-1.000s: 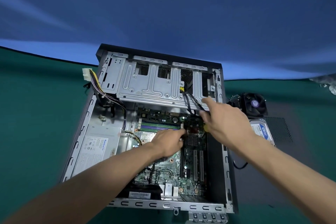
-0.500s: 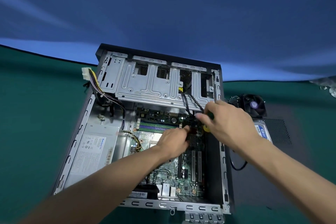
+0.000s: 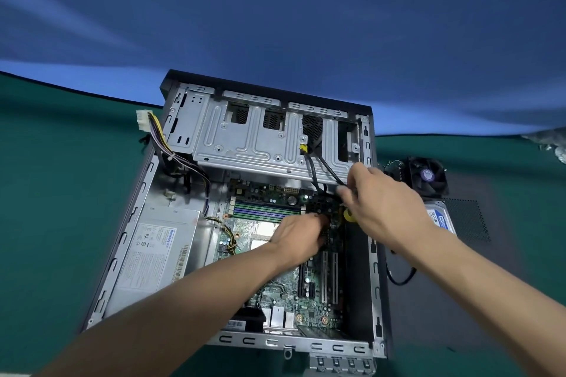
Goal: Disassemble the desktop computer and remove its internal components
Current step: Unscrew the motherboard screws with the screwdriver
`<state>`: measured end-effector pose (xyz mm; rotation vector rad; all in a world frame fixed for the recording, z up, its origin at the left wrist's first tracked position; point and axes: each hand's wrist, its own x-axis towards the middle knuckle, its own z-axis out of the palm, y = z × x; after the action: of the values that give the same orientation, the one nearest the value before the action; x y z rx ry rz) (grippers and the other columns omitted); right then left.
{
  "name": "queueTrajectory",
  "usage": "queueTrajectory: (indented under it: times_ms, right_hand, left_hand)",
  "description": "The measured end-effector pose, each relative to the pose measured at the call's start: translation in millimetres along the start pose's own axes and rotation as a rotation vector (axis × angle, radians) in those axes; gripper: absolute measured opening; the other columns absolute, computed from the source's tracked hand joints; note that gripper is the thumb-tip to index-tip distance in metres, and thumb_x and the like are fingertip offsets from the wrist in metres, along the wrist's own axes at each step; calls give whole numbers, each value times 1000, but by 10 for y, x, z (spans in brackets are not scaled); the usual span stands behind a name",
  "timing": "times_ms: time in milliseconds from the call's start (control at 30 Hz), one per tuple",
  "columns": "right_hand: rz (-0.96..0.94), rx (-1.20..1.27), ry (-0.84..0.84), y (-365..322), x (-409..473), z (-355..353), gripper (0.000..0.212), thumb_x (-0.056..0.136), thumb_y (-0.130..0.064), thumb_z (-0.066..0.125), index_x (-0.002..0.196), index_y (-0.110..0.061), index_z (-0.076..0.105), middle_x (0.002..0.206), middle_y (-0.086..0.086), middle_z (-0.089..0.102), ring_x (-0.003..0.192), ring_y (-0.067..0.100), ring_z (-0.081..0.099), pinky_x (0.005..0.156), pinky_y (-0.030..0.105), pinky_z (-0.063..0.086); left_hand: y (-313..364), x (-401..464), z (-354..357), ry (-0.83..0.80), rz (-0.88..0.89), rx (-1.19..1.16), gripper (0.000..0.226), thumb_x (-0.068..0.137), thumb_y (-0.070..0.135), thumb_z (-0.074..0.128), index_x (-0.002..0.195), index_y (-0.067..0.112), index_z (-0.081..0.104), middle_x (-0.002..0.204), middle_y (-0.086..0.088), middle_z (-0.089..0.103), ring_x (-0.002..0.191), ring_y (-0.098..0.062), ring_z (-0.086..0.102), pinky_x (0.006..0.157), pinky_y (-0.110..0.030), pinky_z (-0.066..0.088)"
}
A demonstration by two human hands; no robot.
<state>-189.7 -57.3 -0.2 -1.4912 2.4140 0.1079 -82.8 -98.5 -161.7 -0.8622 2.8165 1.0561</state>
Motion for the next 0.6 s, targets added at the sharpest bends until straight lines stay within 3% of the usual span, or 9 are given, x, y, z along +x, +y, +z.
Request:
queueTrajectory:
  times_ms: [100,167,233,300,400,500,600]
  right_hand:
    - [-36,36,-23,11,7,-8,19,92,-23,47,107,-14,39,106,6,47,84,34,53,66,37,38]
    - [-28,9,-37,15,1,-17,27,90,-28,54,107,-15,38,104,4,44,88,31,53,66,35,37]
    - [-5,2,-22,16,-6,-24,27,95,-38,47,107,-16,38,102,2,46,83,33,54,64,36,38]
    - [-6,57,-19,17,9,-20,19,95,-31,44,104,-16,37,107,5,50,77,32,50,64,36,36]
    - [-3,51,-48,4,25,-27,30,86,-29,57,106,-18,36,110,3,49,83,24,46,67,32,33]
    - [26,16,-12,10,34,-26,27,93,-37,47,109,-18,36,106,1,50,84,29,53,66,35,36]
    - [19,86,-53,-8,43,-37,27,90,-25,52,110,-15,37,112,7,49,87,31,53,68,35,37]
  left_hand:
    - [12,15,-18,7,0,12,10,90,13,57,98,12,63,72,3,55,58,-16,55,47,-19,43]
    - [24,33,-13,1,23,50,13,91,16,55,99,17,66,75,-2,62,61,-19,57,59,-29,52]
    - [39,46,1,-23,27,30,17,92,16,55,104,22,64,83,-3,67,68,-19,61,69,-32,55]
    - [47,61,7,-43,40,20,18,93,21,54,108,23,63,88,-3,68,76,-20,64,75,-32,53]
    - [36,85,11,-82,66,57,16,93,22,52,106,20,61,87,-4,68,76,-22,63,72,-32,50]
    - [37,114,2,-128,73,94,19,94,22,51,111,17,59,86,-7,66,72,-24,60,68,-31,46]
    - [41,151,-31,-143,64,109,21,93,25,51,109,15,60,93,-12,67,82,-30,61,70,-33,41]
